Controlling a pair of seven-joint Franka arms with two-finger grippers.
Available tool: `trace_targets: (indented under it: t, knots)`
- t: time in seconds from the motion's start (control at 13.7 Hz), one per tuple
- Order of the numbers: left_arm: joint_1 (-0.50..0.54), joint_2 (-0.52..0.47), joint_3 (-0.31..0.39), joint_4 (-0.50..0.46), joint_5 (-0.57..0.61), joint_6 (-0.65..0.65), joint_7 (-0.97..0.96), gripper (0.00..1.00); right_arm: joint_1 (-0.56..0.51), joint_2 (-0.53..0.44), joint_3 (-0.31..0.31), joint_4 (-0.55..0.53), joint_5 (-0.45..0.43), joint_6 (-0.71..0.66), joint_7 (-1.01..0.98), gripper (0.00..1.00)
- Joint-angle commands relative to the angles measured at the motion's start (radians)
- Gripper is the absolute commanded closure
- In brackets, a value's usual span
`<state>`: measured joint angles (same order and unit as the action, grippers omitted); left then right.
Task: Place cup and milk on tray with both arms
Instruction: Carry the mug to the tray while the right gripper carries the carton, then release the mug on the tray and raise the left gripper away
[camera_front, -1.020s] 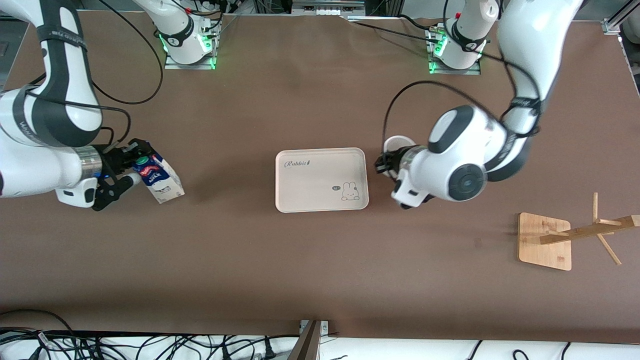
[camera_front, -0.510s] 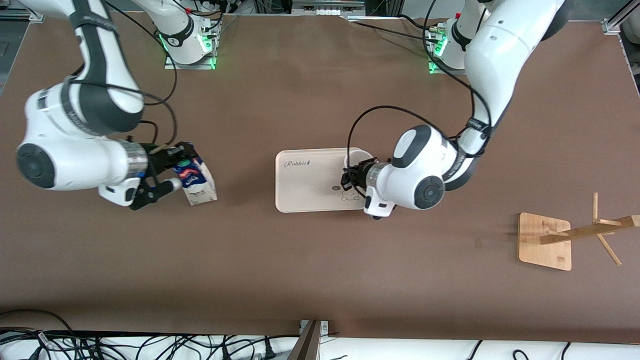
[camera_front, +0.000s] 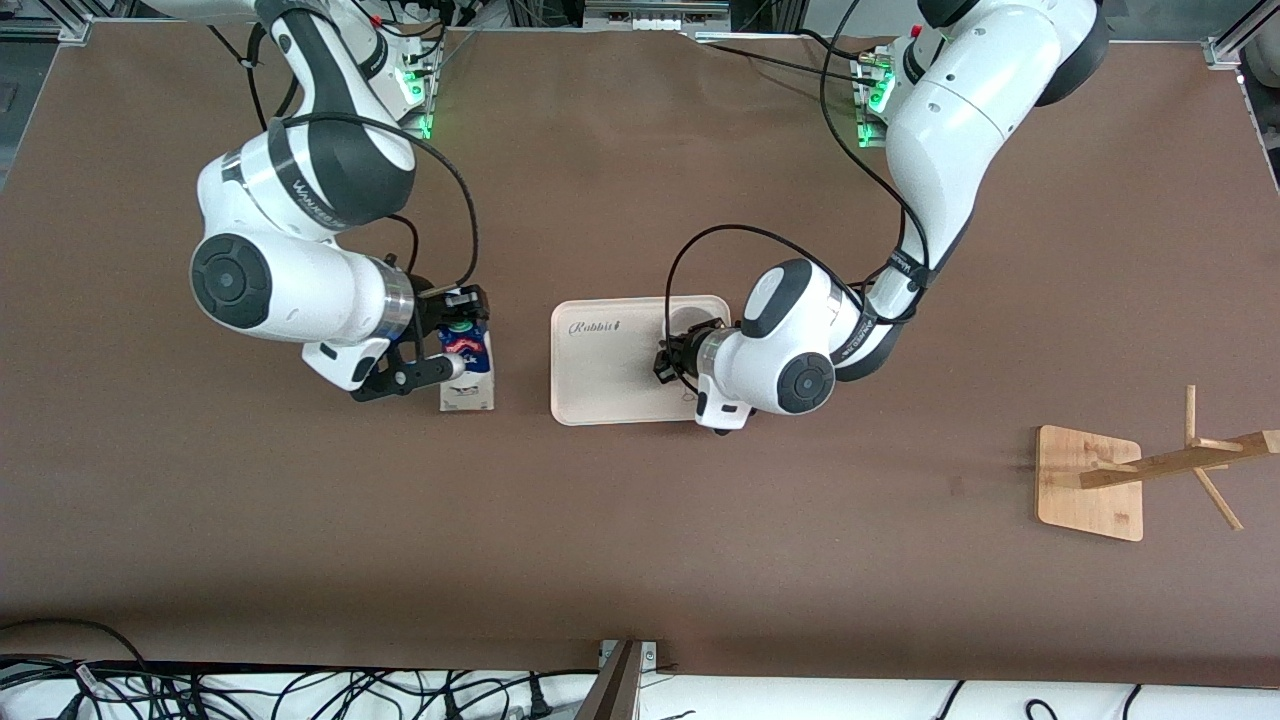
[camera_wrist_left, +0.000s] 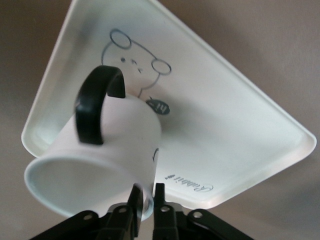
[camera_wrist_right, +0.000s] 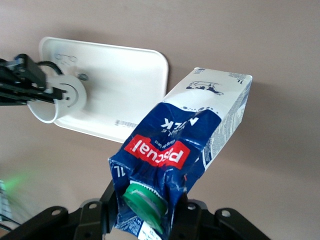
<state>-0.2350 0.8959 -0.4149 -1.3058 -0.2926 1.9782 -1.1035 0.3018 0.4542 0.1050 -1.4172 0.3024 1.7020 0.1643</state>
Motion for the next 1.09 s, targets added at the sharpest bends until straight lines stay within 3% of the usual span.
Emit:
trace_targets:
  t: [0.0,0.29,0.51,0.8,1.02]
  knots:
    - [-0.006,0.005,0.004,0.036,0.088,-0.016,-0.006,0.00,0.028,0.000,-0.004,-0.012,0.069,0.060,0.084,0.52]
    - [0.008,-0.026,0.002,0.039,0.099,-0.042,-0.009,0.00,0.104,0.046,-0.004,-0.012,0.069,0.181,0.200,0.52]
    - [0.054,-0.089,0.002,0.074,0.105,-0.169,0.000,0.00,0.152,0.069,-0.004,-0.012,0.069,0.263,0.311,0.52]
    - [0.147,-0.167,0.007,0.129,0.118,-0.384,0.255,0.00,0.183,0.070,-0.002,-0.012,0.079,0.275,0.363,0.52]
    - [0.215,-0.256,0.007,0.132,0.232,-0.479,0.524,0.00,0.191,0.070,-0.002,-0.012,0.104,0.237,0.348,0.52]
